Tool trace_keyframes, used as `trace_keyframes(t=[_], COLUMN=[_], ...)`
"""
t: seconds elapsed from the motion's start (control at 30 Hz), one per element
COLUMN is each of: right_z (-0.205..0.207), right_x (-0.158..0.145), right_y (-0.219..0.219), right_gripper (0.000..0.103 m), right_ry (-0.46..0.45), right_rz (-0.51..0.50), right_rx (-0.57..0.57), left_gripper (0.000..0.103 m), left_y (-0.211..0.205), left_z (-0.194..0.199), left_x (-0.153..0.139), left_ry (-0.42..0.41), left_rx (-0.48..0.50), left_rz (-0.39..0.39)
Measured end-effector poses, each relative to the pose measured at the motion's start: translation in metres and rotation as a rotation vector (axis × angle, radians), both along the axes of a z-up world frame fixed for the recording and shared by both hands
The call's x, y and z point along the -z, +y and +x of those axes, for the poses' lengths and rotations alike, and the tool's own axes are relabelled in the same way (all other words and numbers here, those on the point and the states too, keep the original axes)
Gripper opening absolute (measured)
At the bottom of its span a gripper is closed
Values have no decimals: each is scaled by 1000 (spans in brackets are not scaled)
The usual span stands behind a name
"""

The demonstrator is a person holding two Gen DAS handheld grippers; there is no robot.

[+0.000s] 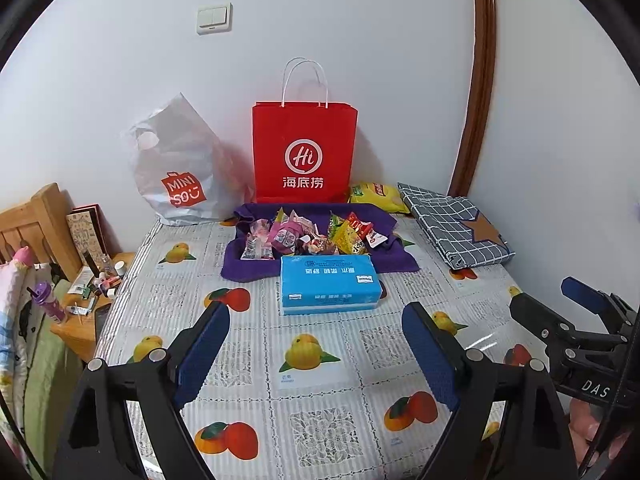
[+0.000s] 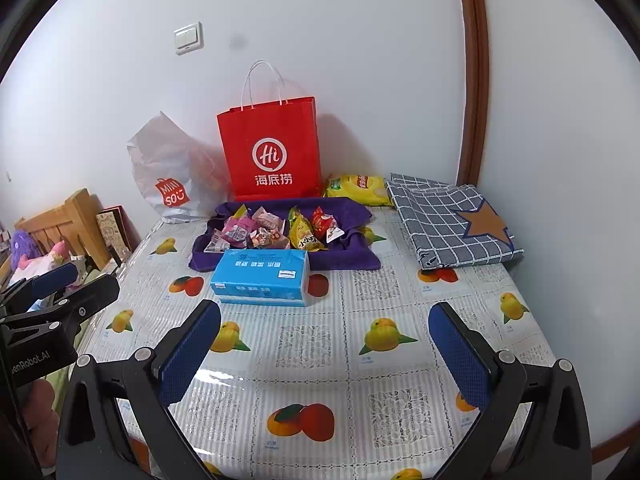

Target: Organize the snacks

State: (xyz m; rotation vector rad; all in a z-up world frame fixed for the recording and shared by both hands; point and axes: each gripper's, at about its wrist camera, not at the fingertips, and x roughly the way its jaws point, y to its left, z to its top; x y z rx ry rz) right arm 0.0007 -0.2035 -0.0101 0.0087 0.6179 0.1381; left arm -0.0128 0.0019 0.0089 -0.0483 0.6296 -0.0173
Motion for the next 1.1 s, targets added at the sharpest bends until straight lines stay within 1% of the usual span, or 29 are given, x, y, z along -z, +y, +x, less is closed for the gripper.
trace_keyframes(t=[1.1], right_z=[-4], right_x=[-4], right_y=[-3], right_gripper=[102], right_ry=[-16], right_rz=[-4], right_rx=[-6], left_gripper=[88], left_y=[-2], left_z=[-2], left_x=[-5], left_ry=[-8], left_rx=[10], left_rz=[1])
